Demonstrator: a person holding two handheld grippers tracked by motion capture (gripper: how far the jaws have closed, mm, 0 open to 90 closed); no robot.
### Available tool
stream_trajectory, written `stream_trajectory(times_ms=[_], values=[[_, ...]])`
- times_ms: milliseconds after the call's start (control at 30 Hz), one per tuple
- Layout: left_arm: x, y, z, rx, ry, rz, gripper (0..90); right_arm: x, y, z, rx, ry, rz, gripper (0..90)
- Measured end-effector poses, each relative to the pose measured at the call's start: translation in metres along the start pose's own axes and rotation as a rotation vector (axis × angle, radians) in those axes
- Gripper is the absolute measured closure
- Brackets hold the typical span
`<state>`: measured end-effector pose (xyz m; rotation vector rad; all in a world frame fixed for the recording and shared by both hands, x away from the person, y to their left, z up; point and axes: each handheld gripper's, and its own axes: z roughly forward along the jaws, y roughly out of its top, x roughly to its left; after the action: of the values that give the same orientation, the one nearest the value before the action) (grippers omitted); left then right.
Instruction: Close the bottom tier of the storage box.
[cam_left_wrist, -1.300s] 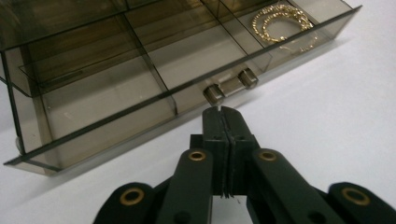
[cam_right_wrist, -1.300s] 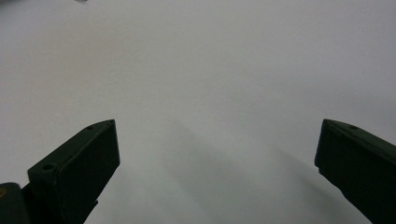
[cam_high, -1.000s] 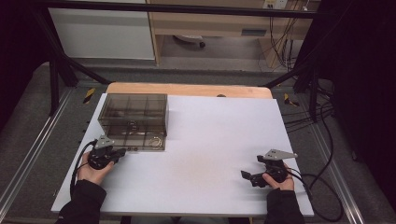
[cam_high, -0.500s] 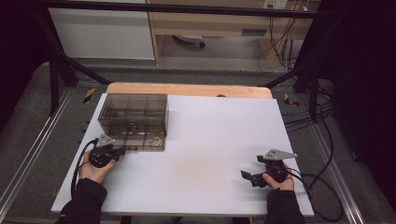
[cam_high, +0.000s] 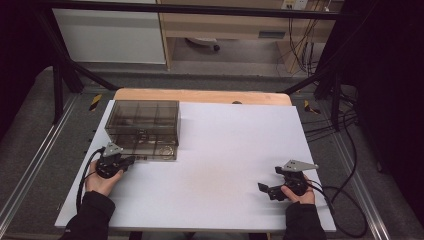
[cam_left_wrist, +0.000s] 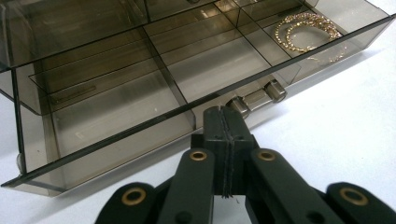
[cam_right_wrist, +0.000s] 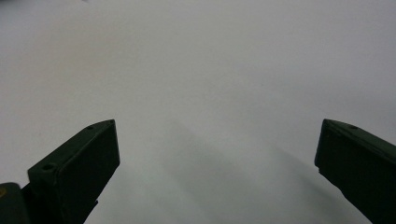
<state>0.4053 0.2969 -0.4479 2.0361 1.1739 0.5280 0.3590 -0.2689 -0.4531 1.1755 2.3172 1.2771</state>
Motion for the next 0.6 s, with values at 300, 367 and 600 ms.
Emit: stream_trajectory(times_ms=[300, 367, 600], values=[[0.0007, 0.0025, 0.0025, -0.002, 0.000, -0.002, 89.8, 0.0000, 0.0001, -0.0002, -0.001, 0.001, 0.000, 0.5], [0.0011, 0.0028, 0.0026, -0.003, -0.001, -0.001, 89.8, 0.0000, 0.0000, -0.0001, 0.000, -0.001, -0.001, 0.5], [0.0017, 0.0044, 0.0043, -0.003, -0.001, -0.004, 89.8, 0.0000, 0.0001, -0.0002, -0.002, 0.001, 0.000, 0.5]])
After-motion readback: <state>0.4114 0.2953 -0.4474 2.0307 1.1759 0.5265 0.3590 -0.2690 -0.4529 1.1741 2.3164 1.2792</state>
